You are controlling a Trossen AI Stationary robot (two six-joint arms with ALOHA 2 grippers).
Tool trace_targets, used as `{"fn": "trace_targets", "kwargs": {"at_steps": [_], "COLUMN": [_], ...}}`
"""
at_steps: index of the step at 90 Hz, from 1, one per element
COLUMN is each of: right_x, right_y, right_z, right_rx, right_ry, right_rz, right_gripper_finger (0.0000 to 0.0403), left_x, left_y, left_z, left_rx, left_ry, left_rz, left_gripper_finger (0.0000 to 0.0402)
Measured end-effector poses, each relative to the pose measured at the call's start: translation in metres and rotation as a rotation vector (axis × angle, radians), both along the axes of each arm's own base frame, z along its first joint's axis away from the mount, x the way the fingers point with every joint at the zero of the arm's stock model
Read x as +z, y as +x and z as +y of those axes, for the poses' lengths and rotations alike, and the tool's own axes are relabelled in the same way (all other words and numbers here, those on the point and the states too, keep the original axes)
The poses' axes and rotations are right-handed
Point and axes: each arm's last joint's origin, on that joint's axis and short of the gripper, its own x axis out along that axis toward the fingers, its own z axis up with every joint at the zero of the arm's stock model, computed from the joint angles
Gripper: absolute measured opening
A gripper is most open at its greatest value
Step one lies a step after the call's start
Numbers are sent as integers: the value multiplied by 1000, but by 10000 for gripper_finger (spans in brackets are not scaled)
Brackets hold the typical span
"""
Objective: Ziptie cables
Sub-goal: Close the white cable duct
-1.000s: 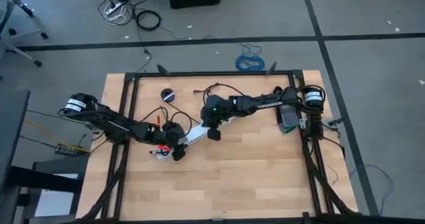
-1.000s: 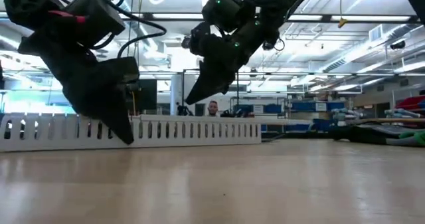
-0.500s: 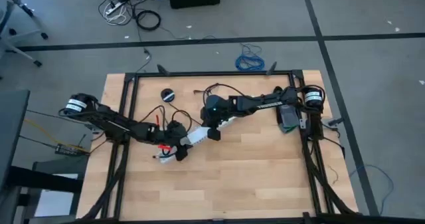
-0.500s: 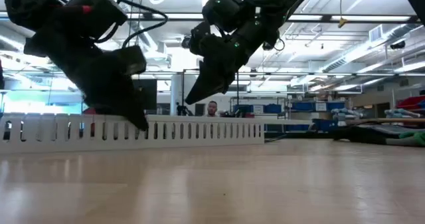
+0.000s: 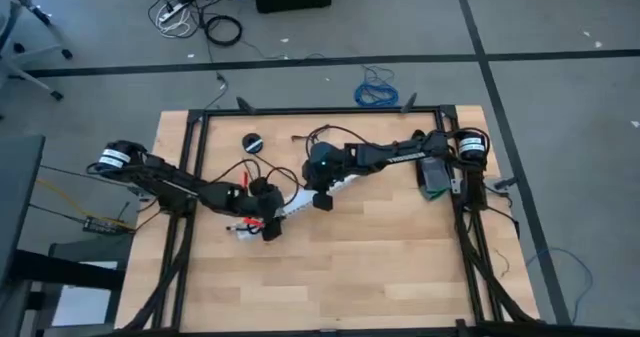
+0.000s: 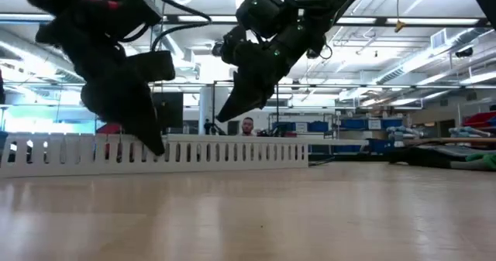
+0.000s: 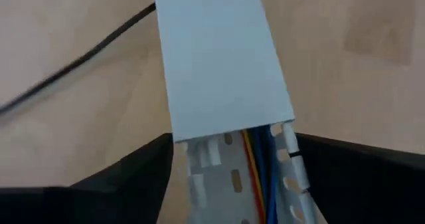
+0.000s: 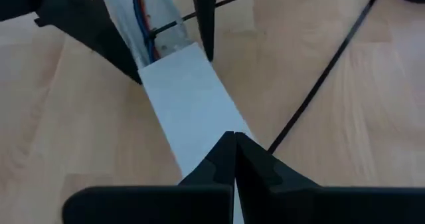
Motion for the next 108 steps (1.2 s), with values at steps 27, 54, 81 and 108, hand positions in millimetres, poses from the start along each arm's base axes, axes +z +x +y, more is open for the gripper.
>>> {"fn": "trace_targets", "kwargs": {"at_steps": [27, 54, 81, 108], "right_x": [0, 0, -1, -1], "right_y": [0, -1, -1, -2], "right_z": [-1, -3, -2, -4], "right_rx": [6, 11, 27, 21], "right_ry": [-10, -8, 9, 19], "right_rz": [2, 3, 6, 13], "right_gripper_finger": [0, 0, 0, 0], "left_x": [12, 21, 45, 39], "left_y": [2, -9, -27, -52], "left_z": [-16, -31, -35, -48], "left_rx": [-102, -125, -92, -29], "left_ry": [22, 95, 85, 60], "left_rz": [54, 35, -37, 77], "left_gripper_finger": [291, 291, 291, 284]}}
